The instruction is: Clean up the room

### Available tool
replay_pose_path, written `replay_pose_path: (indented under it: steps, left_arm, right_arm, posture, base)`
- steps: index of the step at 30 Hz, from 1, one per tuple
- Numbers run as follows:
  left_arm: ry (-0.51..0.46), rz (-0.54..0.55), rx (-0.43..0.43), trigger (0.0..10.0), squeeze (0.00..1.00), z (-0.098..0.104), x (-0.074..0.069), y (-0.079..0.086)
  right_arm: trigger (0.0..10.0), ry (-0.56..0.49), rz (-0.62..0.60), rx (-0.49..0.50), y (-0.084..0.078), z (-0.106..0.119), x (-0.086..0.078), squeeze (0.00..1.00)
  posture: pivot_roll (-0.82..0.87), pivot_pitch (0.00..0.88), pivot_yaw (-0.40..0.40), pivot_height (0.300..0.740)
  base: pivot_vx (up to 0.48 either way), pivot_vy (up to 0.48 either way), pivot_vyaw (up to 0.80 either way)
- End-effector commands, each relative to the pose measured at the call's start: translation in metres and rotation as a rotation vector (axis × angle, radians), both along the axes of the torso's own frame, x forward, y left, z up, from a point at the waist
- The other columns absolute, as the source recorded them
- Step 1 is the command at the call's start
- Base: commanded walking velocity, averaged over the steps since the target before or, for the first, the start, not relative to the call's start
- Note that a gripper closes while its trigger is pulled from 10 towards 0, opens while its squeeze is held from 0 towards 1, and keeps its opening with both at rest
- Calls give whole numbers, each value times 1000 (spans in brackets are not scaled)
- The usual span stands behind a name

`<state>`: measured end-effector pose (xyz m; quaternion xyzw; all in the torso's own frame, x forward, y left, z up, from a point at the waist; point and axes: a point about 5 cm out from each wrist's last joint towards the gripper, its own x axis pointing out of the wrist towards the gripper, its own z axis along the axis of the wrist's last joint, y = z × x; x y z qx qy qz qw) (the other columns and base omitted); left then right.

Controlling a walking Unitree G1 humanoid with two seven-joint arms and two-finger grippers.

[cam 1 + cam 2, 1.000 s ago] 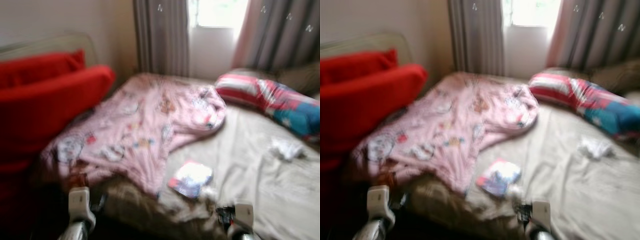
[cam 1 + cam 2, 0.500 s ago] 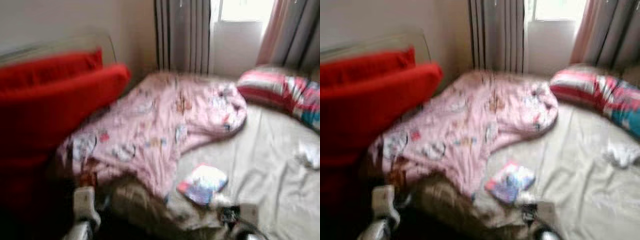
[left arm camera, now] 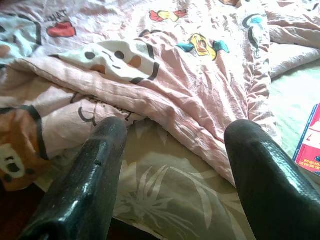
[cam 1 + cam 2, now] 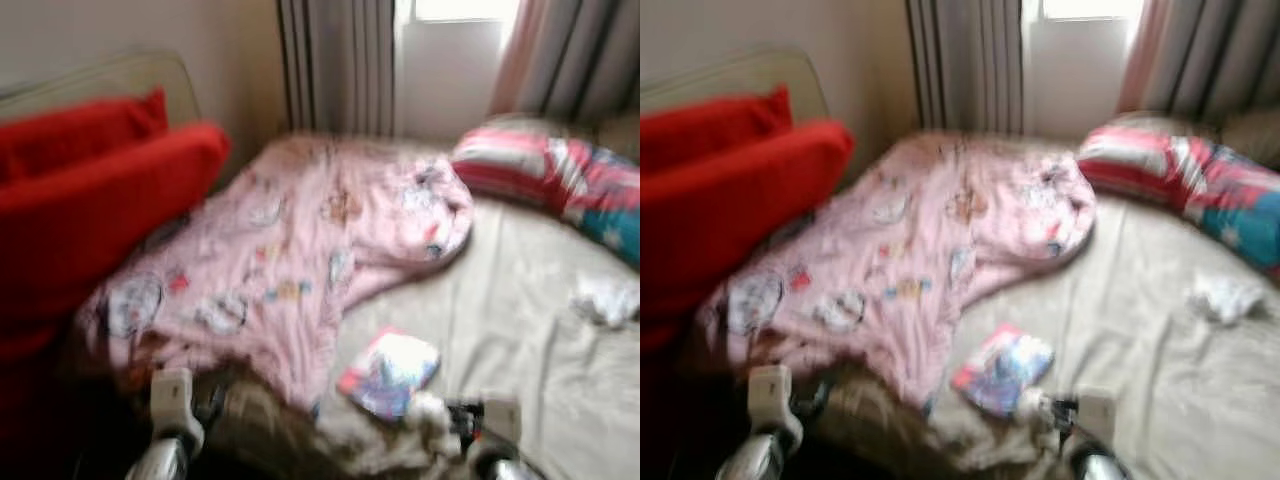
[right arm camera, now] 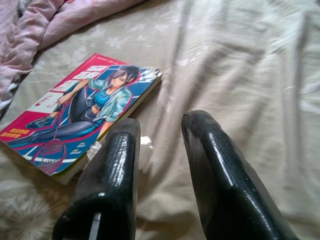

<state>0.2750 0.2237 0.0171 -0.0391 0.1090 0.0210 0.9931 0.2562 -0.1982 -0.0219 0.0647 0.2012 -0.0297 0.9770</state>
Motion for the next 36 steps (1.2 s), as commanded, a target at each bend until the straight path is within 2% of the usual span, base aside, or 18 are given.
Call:
replay_pose_path:
  steps: [1, 3, 4, 5, 6, 10, 15, 20, 22, 26, 29, 30, 31, 32, 36]
  left_arm:
    - [11, 13, 11, 10000, 0, -1, -4, 8]
    - [-14, 8, 3, 10000, 0, 4, -2, 8]
    - [-19, 6, 1, 10000, 0, 5, -1, 7]
    - [-25, 4, -1, 10000, 0, 6, -1, 7]
    - [-31, -3, 0, 10000, 0, 8, 0, 7]
    - [-65, -23, -13, 10000, 0, 17, 5, 4]
    - [-101, -37, -22, 10000, 0, 29, 9, -1]
    - [-130, -29, -36, 10000, 0, 38, 2, 0]
    - [-136, -13, -56, 10000, 0, 42, 0, 2]
    - [-145, -17, -62, 10000, 0, 50, -7, 0]
    - [-152, -23, -69, 10000, 0, 57, -7, -2]
    - [-163, -30, -73, 10000, 0, 62, -7, -5]
    - [-167, -33, -74, 10000, 0, 65, -7, -6]
    - [-171, -35, -74, 10000, 0, 67, -8, -7]
    - [-196, -42, -80, 10000, 0, 81, -6, -10]
  right_arm:
    - [10000, -2, 34, 19, 12, 2, 6, 0]
    - [10000, -2, 43, 16, 13, 4, 9, 0]
    - [10000, -1, 48, 22, 14, 4, 10, 67]
    - [10000, 1, 53, 29, 15, 5, 11, 741]
    - [10000, 8, 56, 21, 15, 5, 13, 1000]
    - [10000, 13, 56, 3, 14, 11, 21, 1000]
    - [10000, 12, 106, -16, 23, 20, 35, 1000]
    - [10000, 18, 135, -44, 28, 25, 42, 1000]
    - [10000, 50, 137, -84, 28, 26, 45, 1000]
    - [10000, 33, 133, -80, 29, 30, 49, 1000]
    - [10000, 24, 122, -77, 29, 33, 52, 1000]
    - [10000, 6, 120, -73, 30, 36, 54, 714]
    - [10000, -3, 120, -69, 30, 37, 55, 714]
    - [10000, -15, 120, -65, 31, 38, 56, 0]
    - [10000, -69, 101, -41, 32, 48, 63, 0]
  posture:
    - [8, 55, 39, 636]
    - [12, 76, 41, 636]
    - [12, 76, 41, 636]
    - [13, 80, 42, 636]
    - [16, 97, 41, 636]
    - [31, 136, 42, 636]
    - [68, 194, 47, 636]
    - [93, 251, 46, 636]
    - [96, 271, 49, 636]
    - [106, 320, 56, 636]
    - [104, 343, 59, 636]
    - [104, 370, 61, 636]
    - [105, 376, 62, 636]
    - [111, 393, 64, 636]
    - [122, 425, 70, 636]
  base:
    - [0, 0, 0]
    - [0, 0, 0]
    - [0, 0, 0]
    - [0, 0, 0]
    - [0, 0, 0]
    - [0, 0, 0]
    - [0, 0, 0]
    - [0, 0, 0]
    - [0, 0, 0]
    - [0, 0, 0]
    - [0, 0, 0]
    - [0, 0, 0]
    - [0, 0, 0]
    - [0, 0, 0]
    - [0, 0, 0]
